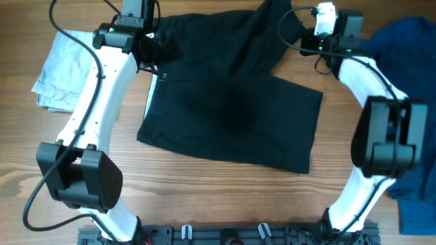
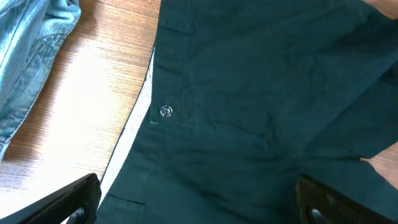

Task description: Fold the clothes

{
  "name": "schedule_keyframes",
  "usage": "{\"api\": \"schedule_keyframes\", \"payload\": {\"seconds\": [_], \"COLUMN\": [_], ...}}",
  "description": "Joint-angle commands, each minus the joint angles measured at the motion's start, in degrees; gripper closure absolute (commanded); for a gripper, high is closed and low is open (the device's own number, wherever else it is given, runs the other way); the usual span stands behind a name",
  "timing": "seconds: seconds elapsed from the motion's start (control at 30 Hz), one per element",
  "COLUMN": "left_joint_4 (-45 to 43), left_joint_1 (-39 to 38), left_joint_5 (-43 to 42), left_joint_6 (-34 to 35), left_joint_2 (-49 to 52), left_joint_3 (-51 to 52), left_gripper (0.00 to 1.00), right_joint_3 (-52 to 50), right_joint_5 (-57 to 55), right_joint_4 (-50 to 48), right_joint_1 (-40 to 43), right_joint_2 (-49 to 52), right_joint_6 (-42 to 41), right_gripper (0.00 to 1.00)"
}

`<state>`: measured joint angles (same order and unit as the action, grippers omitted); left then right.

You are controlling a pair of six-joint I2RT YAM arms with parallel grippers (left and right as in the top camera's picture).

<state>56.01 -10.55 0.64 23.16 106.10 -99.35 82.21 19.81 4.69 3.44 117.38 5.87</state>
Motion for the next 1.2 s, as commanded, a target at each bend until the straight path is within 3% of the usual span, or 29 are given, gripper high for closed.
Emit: {"api": "schedule_keyframes", "payload": {"seconds": [0.0,0.03,0.07,0.1,0.13,0.53,0.87,1.07,1.17], "left_joint_4": [-0.09,-0.09,-0.07,-0.07,-0.04,0.42,1.11,1.44,1.66], "left_joint_1": [0.04,0.04,0.04,0.04,0.04,0.04,0.04,0.04,0.04], "left_joint_5": [0.96,0.98,0.96,0.98,0.98,0.96,0.96,0.96,0.96], "left_joint_6": [-0.24,-0.26,-0.24,-0.26,-0.26,-0.24,-0.24,-0.24,-0.24], "left_joint_2": [0.15,0.15,0.15,0.15,0.15,0.15,0.15,0.15,0.15], "left_joint_3": [0.24,0.24,0.24,0.24,0.24,0.24,0.24,0.26,0.24], "left_gripper": [0.0,0.0,0.0,0.0,0.0,0.0,0.0,0.0,0.0], "right_joint_3": [0.24,0.24,0.24,0.24,0.24,0.24,2.95,2.97,2.95], "right_joint_5": [3.39,4.37,4.79,4.76,4.74,4.66,4.74,5.99,6.03], "right_joint_4": [3.19,3.32,2.99,2.29,1.03,-16.98,-22.1,-23.93,-23.98], "right_joint_1": [0.28,0.28,0.28,0.28,0.28,0.28,0.28,0.28,0.28], "right_joint_2": [-2.51,-2.47,-2.19,-1.99,-1.73,5.62,12.72,13.92,14.01], "right_joint_6": [8.04,9.18,9.44,9.51,10.56,11.93,8.92,9.01,9.68], "right_gripper": [0.93,0.78,0.41,0.31,0.28,0.24,0.23,0.26,0.41]}}
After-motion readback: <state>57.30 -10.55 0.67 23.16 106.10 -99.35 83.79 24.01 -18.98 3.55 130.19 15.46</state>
